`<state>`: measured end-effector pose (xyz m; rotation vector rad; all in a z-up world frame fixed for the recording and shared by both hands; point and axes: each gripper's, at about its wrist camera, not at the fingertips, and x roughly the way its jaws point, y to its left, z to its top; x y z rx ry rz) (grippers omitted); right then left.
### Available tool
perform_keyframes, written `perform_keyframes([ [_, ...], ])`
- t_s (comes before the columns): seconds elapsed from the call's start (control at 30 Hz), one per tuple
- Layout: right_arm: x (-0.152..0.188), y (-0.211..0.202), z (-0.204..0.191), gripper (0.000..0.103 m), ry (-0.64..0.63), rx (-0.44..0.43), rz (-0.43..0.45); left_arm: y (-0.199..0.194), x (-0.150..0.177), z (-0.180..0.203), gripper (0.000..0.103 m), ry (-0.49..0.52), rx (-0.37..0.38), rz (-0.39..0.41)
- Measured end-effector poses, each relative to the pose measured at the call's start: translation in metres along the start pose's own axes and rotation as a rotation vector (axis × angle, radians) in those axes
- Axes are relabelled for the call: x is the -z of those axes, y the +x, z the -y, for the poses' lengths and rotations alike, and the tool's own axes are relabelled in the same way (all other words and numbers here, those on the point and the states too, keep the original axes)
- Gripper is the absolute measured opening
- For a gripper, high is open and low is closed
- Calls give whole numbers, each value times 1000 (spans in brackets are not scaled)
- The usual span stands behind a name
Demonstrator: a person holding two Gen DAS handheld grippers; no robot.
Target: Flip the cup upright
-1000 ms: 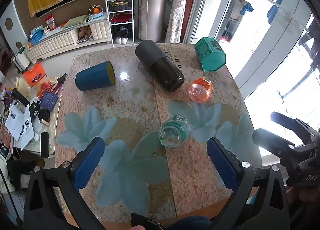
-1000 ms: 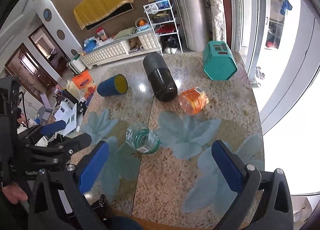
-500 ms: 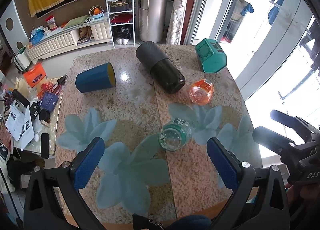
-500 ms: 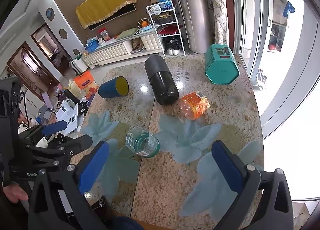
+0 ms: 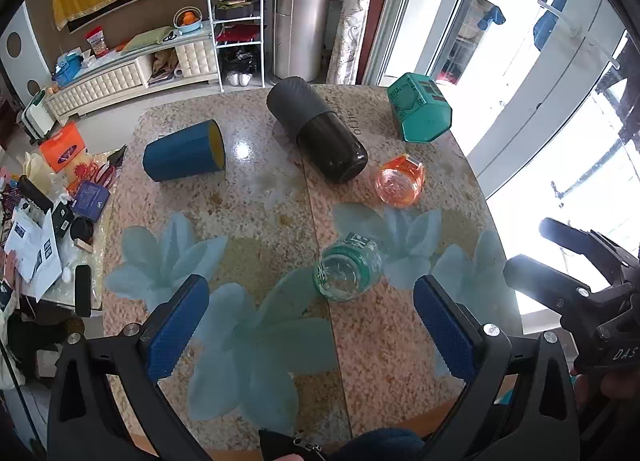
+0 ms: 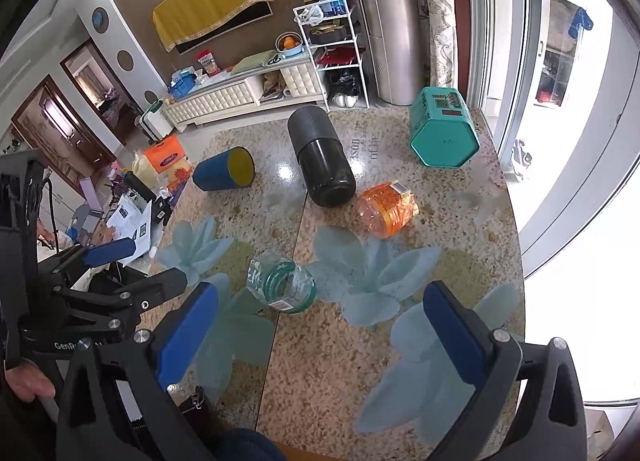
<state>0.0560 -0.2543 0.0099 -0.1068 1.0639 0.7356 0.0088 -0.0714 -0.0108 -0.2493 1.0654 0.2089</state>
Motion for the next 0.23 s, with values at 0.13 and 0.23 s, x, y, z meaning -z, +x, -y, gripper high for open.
perform_keyframes([
  [0.13, 0, -1, -1, 103, 0, -1, 2, 0, 0, -1, 103, -6, -1, 15],
  [0.23, 0, -2, -1, 103, 2, -3, 1, -2, 0, -2, 103, 2, -10, 33],
])
